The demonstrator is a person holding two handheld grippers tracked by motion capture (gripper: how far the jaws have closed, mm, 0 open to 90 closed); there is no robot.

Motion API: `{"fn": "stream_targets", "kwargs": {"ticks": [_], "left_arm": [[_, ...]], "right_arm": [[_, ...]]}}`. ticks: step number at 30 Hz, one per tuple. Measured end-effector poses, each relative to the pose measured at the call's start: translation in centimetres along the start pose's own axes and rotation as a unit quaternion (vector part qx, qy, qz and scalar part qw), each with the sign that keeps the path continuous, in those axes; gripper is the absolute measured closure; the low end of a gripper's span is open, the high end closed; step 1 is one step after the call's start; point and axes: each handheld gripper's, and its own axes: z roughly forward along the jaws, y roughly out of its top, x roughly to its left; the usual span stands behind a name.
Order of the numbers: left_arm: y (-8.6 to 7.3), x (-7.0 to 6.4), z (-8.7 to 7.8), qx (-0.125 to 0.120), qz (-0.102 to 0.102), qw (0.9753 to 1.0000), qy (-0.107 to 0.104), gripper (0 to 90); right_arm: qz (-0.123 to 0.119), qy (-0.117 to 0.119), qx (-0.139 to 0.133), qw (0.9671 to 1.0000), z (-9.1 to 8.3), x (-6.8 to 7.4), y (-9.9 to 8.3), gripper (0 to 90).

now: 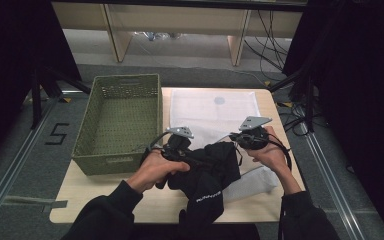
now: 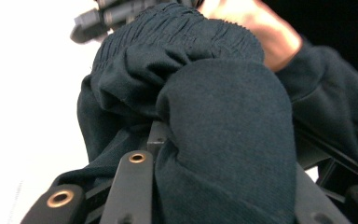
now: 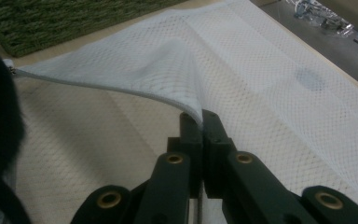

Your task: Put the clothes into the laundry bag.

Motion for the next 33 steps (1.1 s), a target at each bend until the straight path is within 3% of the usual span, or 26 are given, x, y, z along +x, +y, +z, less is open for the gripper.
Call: {"fn": "stream_targets", "kwargs": {"ticks": [5,6,7,8,10,15,16,18,20,22,23,24,26,28,29,30,33], "left_arm": [[-1.4,2.1,3.1,0.014,-0.016,0.9997,0.011,67.5],[-1.4,2.1,3.1,0.014,-0.016,0.9997,0.011,67.5],[-1.4,2.3,3.5,0.011,-0.023,0.9996,0.013,67.5],[-1.3,2.7,3.9,0.011,-0.023,0.9996,0.015,67.4],[-1.0,3.2,4.3,0.006,-0.027,0.9994,0.021,67.4],[-0.6,4.7,6.0,-0.001,-0.038,0.9983,0.043,67.3],[-0.5,5.0,6.5,0.005,-0.034,0.9982,0.049,67.2],[-0.5,5.2,7.2,0.009,-0.037,0.9977,0.057,67.0],[-0.3,5.5,7.6,0.016,-0.033,0.9971,0.066,66.8],[-0.1,5.5,7.6,0.021,-0.026,0.9963,0.080,66.6],[0.2,5.4,7.3,0.023,-0.023,0.9951,0.093,66.5],[0.9,5.4,6.7,0.030,-0.009,0.9917,0.125,66.3],[1.4,5.5,6.0,0.026,-0.006,0.9903,0.136,66.2],[2.1,5.7,5.2,0.019,-0.003,0.9870,0.160,66.0],[2.4,5.9,4.9,0.031,0.013,0.9835,0.178,65.9],[2.4,6.0,5.2,0.029,0.016,0.9815,0.189,65.4],[1.9,6.5,6.9,0.045,0.019,0.9796,0.195,62.0]], "right_arm": [[-0.004,0.003,-0.001,1.0000,-0.3,0.0,0.1,90.0],[-0.015,0.007,-0.004,0.9998,-0.3,-0.1,0.1,90.0],[-0.015,0.007,-0.004,0.9998,-0.3,-0.1,0.1,90.0],[0.000,0.004,-0.002,1.0000,-0.5,0.1,0.2,90.0],[-0.006,0.008,-0.004,0.9999,-0.5,0.0,0.3,90.0],[-0.013,-0.009,-0.011,0.9998,-0.7,0.0,0.4,90.0],[0.000,0.004,-0.008,1.0000,-0.7,0.1,0.4,90.0],[-0.002,-0.002,-0.010,0.9999,-0.8,0.2,0.5,90.0],[-0.020,-0.001,-0.017,0.9997,-0.8,0.0,0.6,90.0],[-0.005,0.006,-0.011,0.9999,-1.0,0.3,0.7,90.0],[-0.010,0.006,-0.013,0.9999,-1.0,0.3,0.7,90.0],[-0.016,0.003,-0.016,0.9997,-1.1,0.4,0.8,90.0],[-0.018,0.002,-0.019,0.9997,-1.0,0.5,0.9,90.0],[-0.010,-0.001,-0.019,0.9998,-1.1,0.7,1.0,90.0],[-0.015,0.002,-0.022,0.9997,-1.1,0.6,1.0,90.0],[-0.012,0.001,-0.024,0.9996,-1.3,0.6,1.2,90.0],[-0.014,-0.001,-0.024,0.9996,-1.4,0.7,1.4,90.0]]}}
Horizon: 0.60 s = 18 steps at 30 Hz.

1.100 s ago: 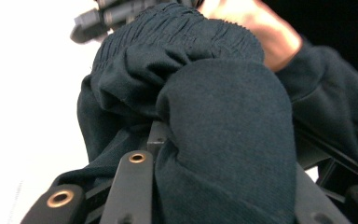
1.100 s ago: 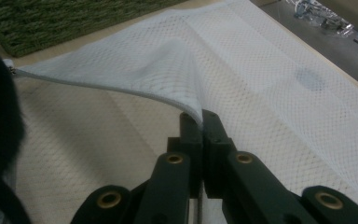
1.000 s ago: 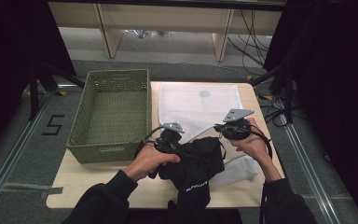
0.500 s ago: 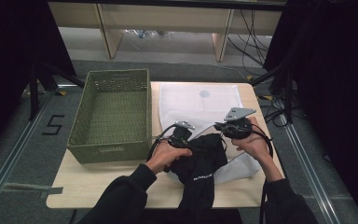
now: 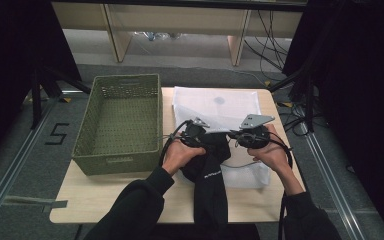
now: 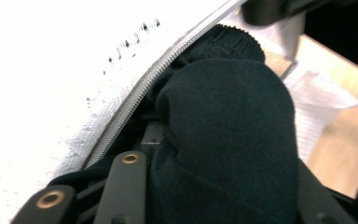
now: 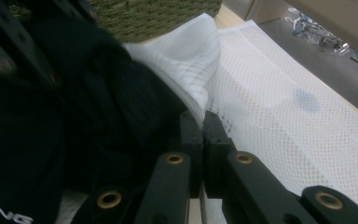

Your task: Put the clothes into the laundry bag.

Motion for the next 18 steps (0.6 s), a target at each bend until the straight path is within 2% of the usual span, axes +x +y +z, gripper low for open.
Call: {"fn": "stream_targets", "kwargs": {"ticks": [2,3,4,5,6,7,8,9,11,12,14,16,18], "left_arm": [[-0.3,-0.1,1.5,0.019,0.010,0.9998,0.005,58.0],[-0.4,-0.1,2.1,0.020,0.010,0.9997,0.007,53.6],[-0.4,0.0,2.1,0.041,0.026,0.9988,0.010,49.2],[-0.4,-0.2,2.1,0.042,0.030,0.9986,0.013,44.6],[-0.5,-0.4,1.6,0.040,0.035,0.9984,0.018,41.2],[-0.5,-0.8,0.8,0.029,0.024,0.9990,0.024,33.9],[-0.5,-0.8,0.8,0.029,0.024,0.9990,0.024,29.8],[-0.4,-1.1,-0.1,0.032,0.016,0.9990,0.028,29.8],[-0.2,-1.5,-1.8,0.014,0.012,0.9994,0.029,22.6],[-0.2,-1.7,-2.5,0.003,0.014,0.9997,0.020,20.3],[-0.2,-2.1,-3.9,-0.004,0.017,0.9997,0.014,17.9],[-0.6,-2.5,-5.0,-0.002,0.027,0.9994,0.019,15.9],[-1.6,-3.0,-5.8,0.014,0.042,0.9989,0.015,16.0]], "right_arm": [[0.001,0.003,0.003,1.0000,0.1,0.0,-0.1,90.0],[-0.007,-0.004,0.003,1.0000,0.2,-0.1,-0.2,90.0],[-0.002,0.004,0.009,1.0000,0.3,0.0,-0.4,90.0],[0.002,0.004,0.011,0.9999,0.4,0.0,-0.5,90.0],[-0.003,0.005,0.014,0.9999,0.5,-0.1,-0.7,90.0],[0.001,0.005,0.016,0.9999,0.6,-0.2,-0.9,90.0],[0.001,0.005,0.016,0.9999,0.6,-0.2,-0.9,90.0],[0.009,0.008,0.018,0.9998,0.6,-0.2,-1.0,90.0],[0.003,0.004,0.014,0.9999,0.7,-0.3,-1.0,90.0],[0.002,0.004,0.015,0.9999,0.7,-0.3,-0.9,90.0],[0.001,-0.002,0.016,0.9999,0.7,-0.1,-0.9,90.0],[0.001,0.000,0.015,0.9999,0.7,-0.1,-0.8,90.0],[0.002,0.003,0.015,0.9999,0.6,-0.1,-0.8,90.0]]}}
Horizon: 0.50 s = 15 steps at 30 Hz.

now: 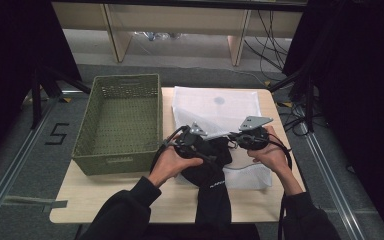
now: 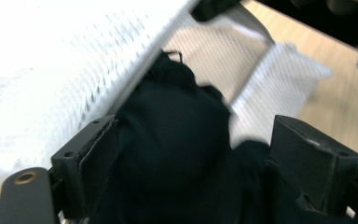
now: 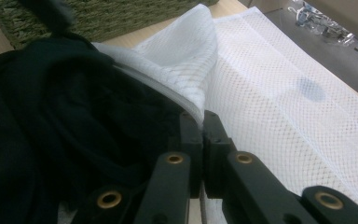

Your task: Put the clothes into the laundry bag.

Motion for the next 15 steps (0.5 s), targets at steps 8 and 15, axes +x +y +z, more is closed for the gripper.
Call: {"fn": "stream_targets", "kwargs": {"ticks": [8,15], "left_arm": [[-2.9,1.0,4.4,0.066,0.013,0.9977,0.014,39.3],[-1.0,-0.1,4.3,0.008,0.045,0.9989,-0.014,78.1]], "right_arm": [[-0.009,0.007,0.009,0.9999,0.5,0.4,-0.1,90.0],[-0.013,0.013,0.001,0.9998,0.4,0.5,0.2,90.0]]}}
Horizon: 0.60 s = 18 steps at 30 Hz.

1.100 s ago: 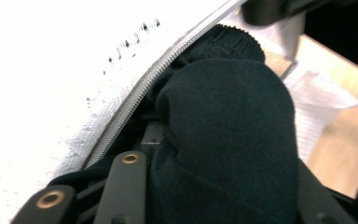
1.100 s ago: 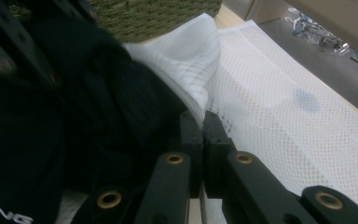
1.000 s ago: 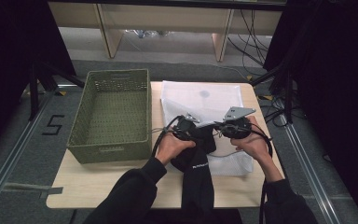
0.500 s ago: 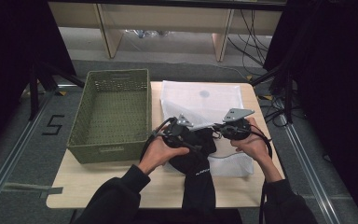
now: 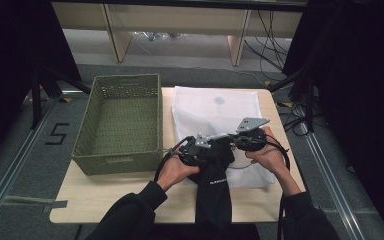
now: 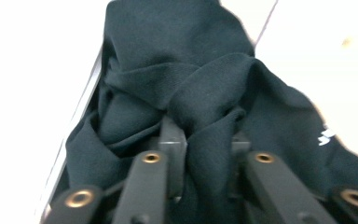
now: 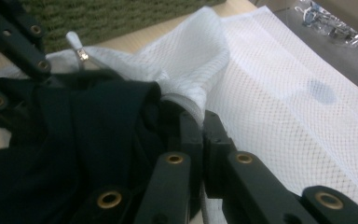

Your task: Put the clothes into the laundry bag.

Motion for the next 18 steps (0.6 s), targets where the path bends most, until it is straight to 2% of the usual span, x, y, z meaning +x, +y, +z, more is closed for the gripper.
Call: {"fn": "stream_targets", "kwargs": {"ticks": [2,3,4,5,7,8,10,12,14,15,16,17,18], "left_arm": [[0.7,-0.7,-0.3,0.005,0.036,0.9991,-0.023,79.0],[1.0,-1.1,-0.1,0.003,0.038,0.9989,-0.029,79.0],[1.2,-1.2,0.0,0.007,0.050,0.9983,-0.030,79.0],[1.5,-1.1,0.5,0.008,0.039,0.9988,-0.029,79.0],[1.8,0.1,1.2,0.005,0.016,0.9997,-0.019,79.5],[2.0,0.8,1.3,-0.011,-0.018,0.9998,0.002,79.8],[2.3,2.0,0.9,-0.026,-0.046,0.9981,0.032,80.0],[2.4,3.3,0.6,-0.041,-0.076,0.9948,0.054,79.7],[2.0,4.3,1.0,-0.033,-0.089,0.9934,0.065,76.5],[1.6,4.5,1.6,-0.025,-0.107,0.9924,0.056,69.6],[1.2,4.6,2.0,-0.006,-0.113,0.9929,0.037,62.6],[0.8,4.3,2.3,0.002,-0.115,0.9926,0.038,56.2],[0.3,3.7,2.0,0.000,-0.112,0.9927,0.045,45.6]], "right_arm": [[0.011,-0.001,-0.008,0.9999,-0.4,0.1,0.2,90.0],[0.006,0.000,-0.017,0.9998,-0.7,0.2,0.6,90.0],[0.006,0.000,-0.017,0.9998,-0.7,0.2,0.6,90.0],[0.003,0.000,-0.019,0.9998,-0.8,0.2,0.7,90.0],[0.002,-0.001,-0.021,0.9998,-1.1,0.4,1.0,90.0],[-0.002,-0.002,-0.022,0.9997,-1.2,0.5,1.1,90.0],[-0.006,-0.002,-0.018,0.9998,-1.4,0.6,1.2,90.0],[-0.001,0.000,-0.015,0.9999,-1.5,0.6,1.2,90.0],[-0.002,0.000,-0.016,0.9999,-1.3,0.4,1.1,90.0],[-0.002,-0.001,-0.014,0.9999,-1.2,0.4,1.0,90.0],[0.003,-0.001,-0.008,1.0000,-1.2,0.3,0.9,90.0],[-0.001,-0.002,-0.008,1.0000,-0.9,0.2,0.7,90.0],[0.011,-0.003,0.002,0.9999,-0.6,0.1,0.2,90.0]]}}
